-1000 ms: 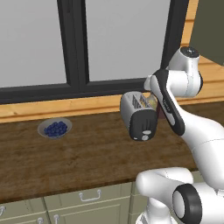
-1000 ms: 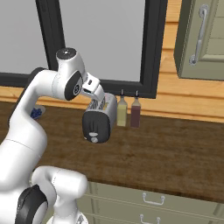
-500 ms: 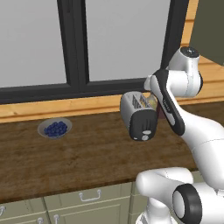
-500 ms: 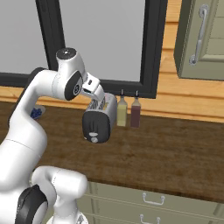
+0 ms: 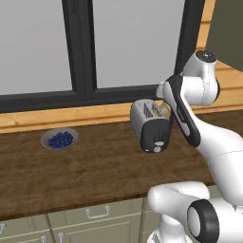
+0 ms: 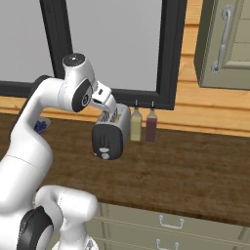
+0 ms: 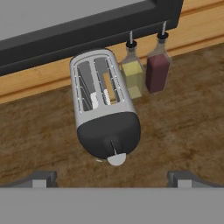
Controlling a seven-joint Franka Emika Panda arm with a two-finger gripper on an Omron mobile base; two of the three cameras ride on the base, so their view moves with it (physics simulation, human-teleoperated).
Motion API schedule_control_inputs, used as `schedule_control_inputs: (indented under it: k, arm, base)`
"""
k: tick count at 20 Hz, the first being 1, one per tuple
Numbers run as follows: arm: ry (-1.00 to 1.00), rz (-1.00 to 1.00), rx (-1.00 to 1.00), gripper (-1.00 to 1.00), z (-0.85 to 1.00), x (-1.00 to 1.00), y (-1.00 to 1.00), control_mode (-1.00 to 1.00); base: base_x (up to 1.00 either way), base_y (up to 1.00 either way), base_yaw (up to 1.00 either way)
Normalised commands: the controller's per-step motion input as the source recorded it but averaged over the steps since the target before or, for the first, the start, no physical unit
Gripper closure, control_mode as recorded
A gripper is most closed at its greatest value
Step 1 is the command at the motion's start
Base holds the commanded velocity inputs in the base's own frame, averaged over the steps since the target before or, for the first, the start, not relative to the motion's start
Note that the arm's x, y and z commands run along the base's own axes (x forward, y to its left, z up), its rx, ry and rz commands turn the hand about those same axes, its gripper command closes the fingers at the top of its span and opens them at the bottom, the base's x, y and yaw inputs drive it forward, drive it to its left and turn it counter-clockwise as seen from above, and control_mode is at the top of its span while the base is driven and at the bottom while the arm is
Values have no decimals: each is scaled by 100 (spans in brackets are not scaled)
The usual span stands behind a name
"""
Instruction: Start the toaster. Once the lever pops up, take the bread to the plate on the dining counter.
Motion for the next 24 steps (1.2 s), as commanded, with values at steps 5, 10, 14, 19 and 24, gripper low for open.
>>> schedule_control_inputs:
  k: [5, 10, 14, 19, 24]
  arm:
    - [0, 0, 0, -100, 0, 0, 0, -100]
    - [0, 0, 0, -100, 0, 0, 0, -100]
    - [0, 0, 0, -100, 0, 0, 0, -100]
    - [0, 0, 0, -100, 0, 0, 0, -100]
    - [0, 0, 0, -100, 0, 0, 0, -100]
  base:
    - [0, 0, 0]
    - [0, 0, 0]
    - [0, 0, 0]
    - [0, 0, 0]
    - [0, 0, 0]
